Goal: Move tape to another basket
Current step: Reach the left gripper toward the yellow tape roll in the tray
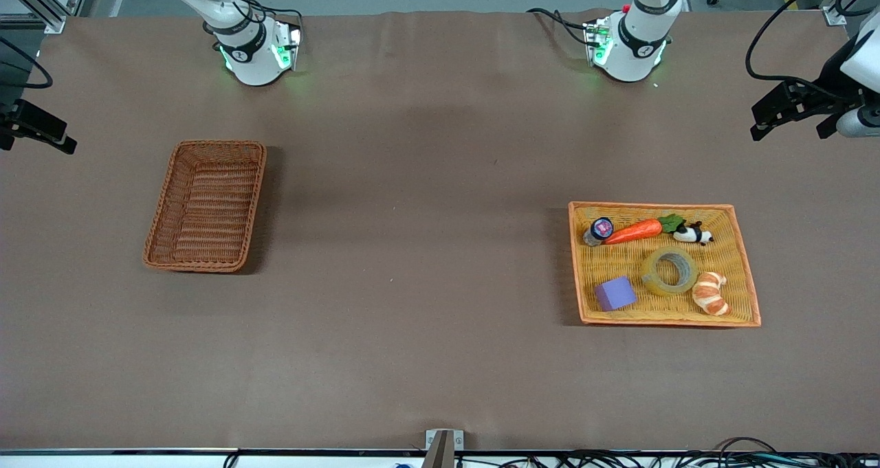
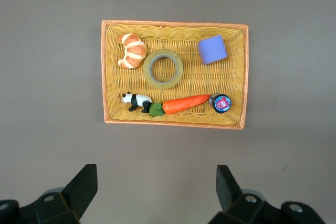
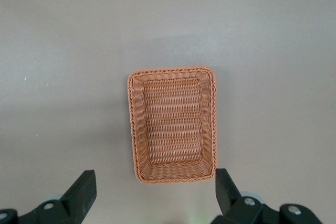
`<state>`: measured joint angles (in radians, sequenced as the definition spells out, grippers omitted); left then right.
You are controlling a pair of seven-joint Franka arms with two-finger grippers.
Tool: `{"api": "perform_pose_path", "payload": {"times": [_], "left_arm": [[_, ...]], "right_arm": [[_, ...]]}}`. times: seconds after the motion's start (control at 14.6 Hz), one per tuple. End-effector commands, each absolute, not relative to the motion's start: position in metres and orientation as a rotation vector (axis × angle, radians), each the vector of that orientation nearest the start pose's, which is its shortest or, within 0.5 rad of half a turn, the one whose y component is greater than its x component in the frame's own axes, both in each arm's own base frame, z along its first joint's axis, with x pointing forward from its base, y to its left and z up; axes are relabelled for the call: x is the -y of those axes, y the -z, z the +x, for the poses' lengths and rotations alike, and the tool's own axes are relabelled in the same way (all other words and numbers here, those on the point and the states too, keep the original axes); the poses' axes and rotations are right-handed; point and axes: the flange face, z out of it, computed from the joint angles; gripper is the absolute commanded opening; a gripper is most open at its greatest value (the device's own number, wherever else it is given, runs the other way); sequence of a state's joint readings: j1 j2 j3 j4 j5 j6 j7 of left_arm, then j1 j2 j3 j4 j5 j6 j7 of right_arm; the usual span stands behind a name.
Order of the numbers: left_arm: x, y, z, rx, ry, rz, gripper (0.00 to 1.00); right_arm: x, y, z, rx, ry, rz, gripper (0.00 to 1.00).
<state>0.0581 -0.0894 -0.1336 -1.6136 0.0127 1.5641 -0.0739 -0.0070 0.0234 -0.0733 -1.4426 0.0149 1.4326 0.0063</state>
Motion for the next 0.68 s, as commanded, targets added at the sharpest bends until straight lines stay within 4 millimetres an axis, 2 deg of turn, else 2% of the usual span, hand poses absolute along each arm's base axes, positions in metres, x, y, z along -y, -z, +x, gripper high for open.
{"api": "perform_pose_path", "payload": {"times": [0.0,0.14,0.27,0.48,0.62], "left_arm": [[0.041,-0.65,0.533,-0.019,0.035,-3.103,1.0],[0.036,-0.646,0.539,-0.01,0.027,-3.105,1.0],[0.032,-0.619,0.554,-0.009,-0.051,-3.105,1.0],[0.012,-0.536,0.596,0.039,-0.193,-2.992,1.0],[-0.024,-0.481,0.616,0.13,-0.235,-3.01,1.0]], "right_arm": [[0.044,-0.662,0.541,-0.12,-0.043,-3.106,1.0],[0.049,-0.661,0.541,-0.135,-0.044,-3.098,1.0],[0.048,-0.662,0.541,-0.133,-0.04,-3.098,1.0],[0.047,-0.662,0.541,-0.13,-0.04,-3.098,1.0],[0.046,-0.662,0.541,-0.128,-0.04,-3.098,1.0]]}}
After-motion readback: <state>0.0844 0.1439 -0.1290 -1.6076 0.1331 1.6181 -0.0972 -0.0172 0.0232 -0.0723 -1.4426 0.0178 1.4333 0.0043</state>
